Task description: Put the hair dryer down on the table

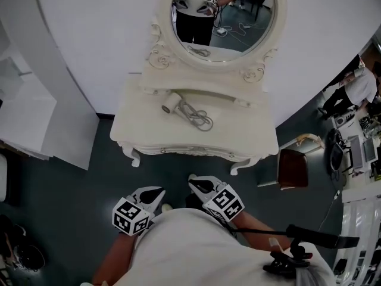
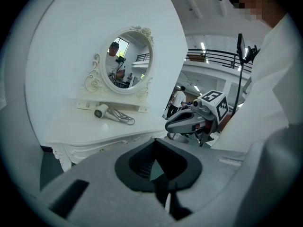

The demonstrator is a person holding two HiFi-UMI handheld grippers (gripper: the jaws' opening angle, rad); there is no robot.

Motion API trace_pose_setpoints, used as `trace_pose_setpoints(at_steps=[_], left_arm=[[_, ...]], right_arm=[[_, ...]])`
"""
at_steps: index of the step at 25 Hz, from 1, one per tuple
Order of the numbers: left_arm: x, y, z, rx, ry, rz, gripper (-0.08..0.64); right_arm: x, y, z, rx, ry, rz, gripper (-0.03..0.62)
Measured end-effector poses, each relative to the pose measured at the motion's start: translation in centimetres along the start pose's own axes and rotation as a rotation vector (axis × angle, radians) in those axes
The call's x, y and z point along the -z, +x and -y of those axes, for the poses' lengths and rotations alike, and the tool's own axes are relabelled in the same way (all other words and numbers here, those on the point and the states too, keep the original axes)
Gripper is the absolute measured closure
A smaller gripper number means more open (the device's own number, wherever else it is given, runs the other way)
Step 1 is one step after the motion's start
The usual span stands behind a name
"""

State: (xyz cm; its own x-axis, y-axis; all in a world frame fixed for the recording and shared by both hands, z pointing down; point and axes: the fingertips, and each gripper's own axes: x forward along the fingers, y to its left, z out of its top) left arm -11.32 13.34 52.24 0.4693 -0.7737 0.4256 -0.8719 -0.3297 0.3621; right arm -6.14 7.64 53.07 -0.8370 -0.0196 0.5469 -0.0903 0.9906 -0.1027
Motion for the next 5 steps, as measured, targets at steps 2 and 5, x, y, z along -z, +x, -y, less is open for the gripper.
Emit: trace_pose_setpoints(at_steps=[2, 5], left_arm=[[0.1, 0.1, -0.5, -0.005, 0.002, -0.008, 0.565], [0.1, 0.5, -1.2, -0.007, 0.002, -0.018, 0.565]], right_arm=[[0.0, 0.4, 0.5, -0.001, -0.002, -0.008, 0.592], [-0.4, 1.0, 1.4, 0.001, -0.007, -0.012, 0.592]])
